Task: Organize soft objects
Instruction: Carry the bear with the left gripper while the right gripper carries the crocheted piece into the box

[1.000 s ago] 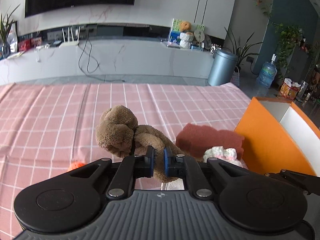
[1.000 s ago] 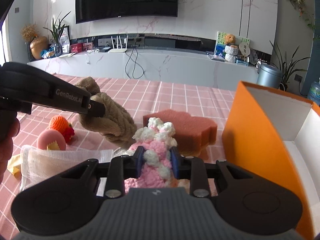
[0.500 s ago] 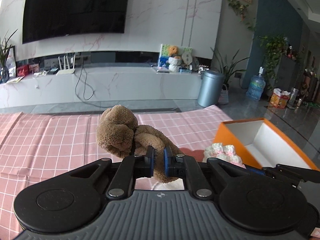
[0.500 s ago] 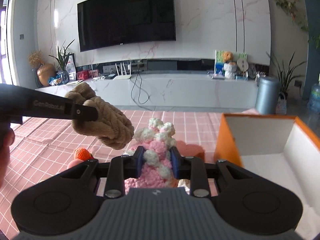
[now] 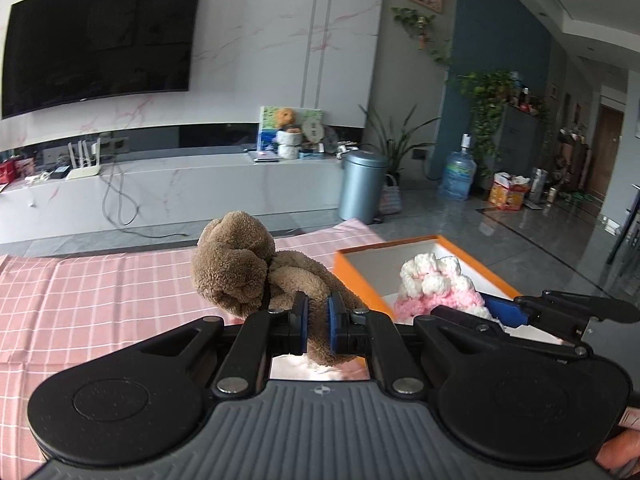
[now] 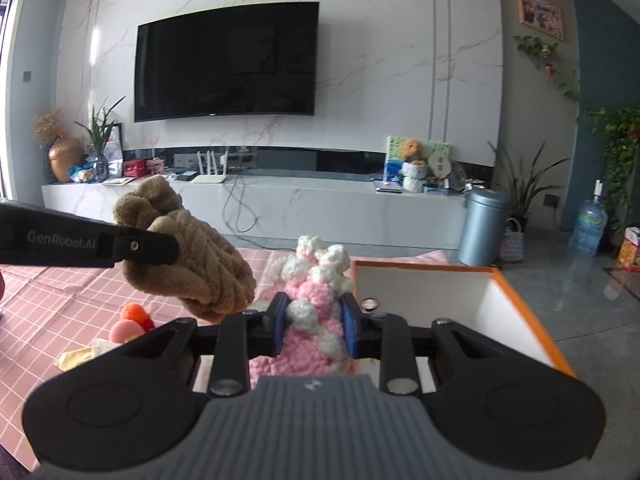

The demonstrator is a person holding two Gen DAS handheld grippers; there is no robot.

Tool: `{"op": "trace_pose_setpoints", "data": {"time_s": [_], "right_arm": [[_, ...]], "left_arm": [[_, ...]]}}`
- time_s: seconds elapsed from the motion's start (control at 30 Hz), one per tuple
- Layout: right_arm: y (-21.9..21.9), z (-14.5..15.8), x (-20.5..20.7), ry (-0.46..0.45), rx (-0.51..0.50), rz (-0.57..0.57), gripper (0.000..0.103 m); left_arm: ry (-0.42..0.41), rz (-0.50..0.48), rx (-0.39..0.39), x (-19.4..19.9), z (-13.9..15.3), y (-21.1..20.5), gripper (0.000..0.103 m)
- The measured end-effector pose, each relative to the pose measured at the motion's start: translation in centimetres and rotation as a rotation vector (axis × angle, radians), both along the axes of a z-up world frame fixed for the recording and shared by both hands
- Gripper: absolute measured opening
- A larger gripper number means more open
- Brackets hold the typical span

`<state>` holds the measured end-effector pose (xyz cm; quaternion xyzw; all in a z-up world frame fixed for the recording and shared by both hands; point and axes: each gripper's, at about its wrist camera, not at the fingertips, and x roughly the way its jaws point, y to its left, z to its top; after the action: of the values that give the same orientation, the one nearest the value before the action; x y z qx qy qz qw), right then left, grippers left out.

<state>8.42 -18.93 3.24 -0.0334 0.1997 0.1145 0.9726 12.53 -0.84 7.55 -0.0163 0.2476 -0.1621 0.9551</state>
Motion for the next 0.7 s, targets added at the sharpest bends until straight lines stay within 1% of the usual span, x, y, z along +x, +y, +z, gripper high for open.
{"op": "trace_pose_setpoints", "data": {"time_s": [0.13, 0.37, 0.53, 0.7], "right_arm": [[-2.8, 1.1, -0.8, 0.012, 0.010, -0.018, 0.027], [-6.9, 2.5, -0.8, 0.035, -0.060, -0.038, 0.027], [-9.6, 2.1, 0.5, 0.074, -0.132, -0.048, 0.028], [-11.2, 1.1, 2.9, 0.134, -0.191, -0.036, 0.028]], "left_arm": [[-0.014, -0.055, -0.007, -0.5, -0.1, -2.1, 0.010], [0.000, -0.158, 0.008, -0.2, -1.1, -5.7, 0.010], [0.026, -0.256, 0.063, 1.2, -1.9, -8.6, 0.010], [0.054, -0.321, 0.114, 2.5, -3.2, -11.4, 0.010]]}}
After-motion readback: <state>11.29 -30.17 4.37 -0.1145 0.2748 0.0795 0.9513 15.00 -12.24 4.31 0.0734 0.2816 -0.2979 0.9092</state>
